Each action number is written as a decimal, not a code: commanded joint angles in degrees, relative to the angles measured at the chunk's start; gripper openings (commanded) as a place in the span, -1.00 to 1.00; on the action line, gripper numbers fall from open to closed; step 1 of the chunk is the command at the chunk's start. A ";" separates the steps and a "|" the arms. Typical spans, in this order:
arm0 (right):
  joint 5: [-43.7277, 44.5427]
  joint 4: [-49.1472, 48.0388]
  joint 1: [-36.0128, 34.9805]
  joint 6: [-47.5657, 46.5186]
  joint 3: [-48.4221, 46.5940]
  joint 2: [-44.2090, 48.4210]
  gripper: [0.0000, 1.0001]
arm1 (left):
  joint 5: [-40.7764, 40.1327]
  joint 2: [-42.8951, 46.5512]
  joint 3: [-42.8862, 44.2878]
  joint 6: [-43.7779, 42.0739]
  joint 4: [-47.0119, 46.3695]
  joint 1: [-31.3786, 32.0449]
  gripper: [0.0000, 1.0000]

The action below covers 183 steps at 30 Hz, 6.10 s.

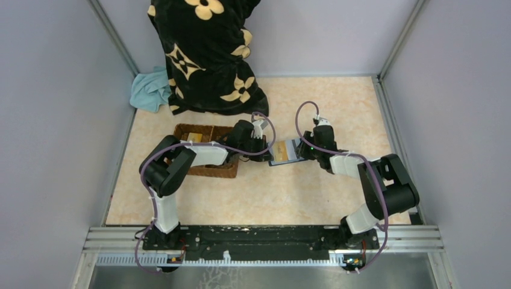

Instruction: Take the credit cards out of the card holder

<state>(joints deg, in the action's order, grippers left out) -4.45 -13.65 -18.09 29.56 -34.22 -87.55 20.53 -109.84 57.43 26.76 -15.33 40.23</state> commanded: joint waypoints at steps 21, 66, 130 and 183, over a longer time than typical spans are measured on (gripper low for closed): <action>-1.67 2.76 0.26 -1.26 0.83 -2.33 -0.57 | 7.34 5.40 -0.68 5.67 -7.97 -0.77 -0.46; -5.35 -0.05 0.25 0.98 6.37 -1.48 -1.00 | 14.14 -15.53 0.59 17.69 -27.93 -1.20 -0.01; -14.62 -12.22 3.96 1.84 12.04 11.38 -1.00 | 10.13 7.10 -1.05 5.35 -12.73 -4.15 -1.00; -30.55 -9.46 3.85 -0.10 8.12 32.97 -1.00 | 24.71 8.08 -7.40 14.06 -35.30 -5.25 -0.35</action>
<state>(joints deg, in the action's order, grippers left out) -34.20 -21.28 -14.46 30.57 -24.73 -56.25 46.61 -104.36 49.25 44.21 -52.66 35.03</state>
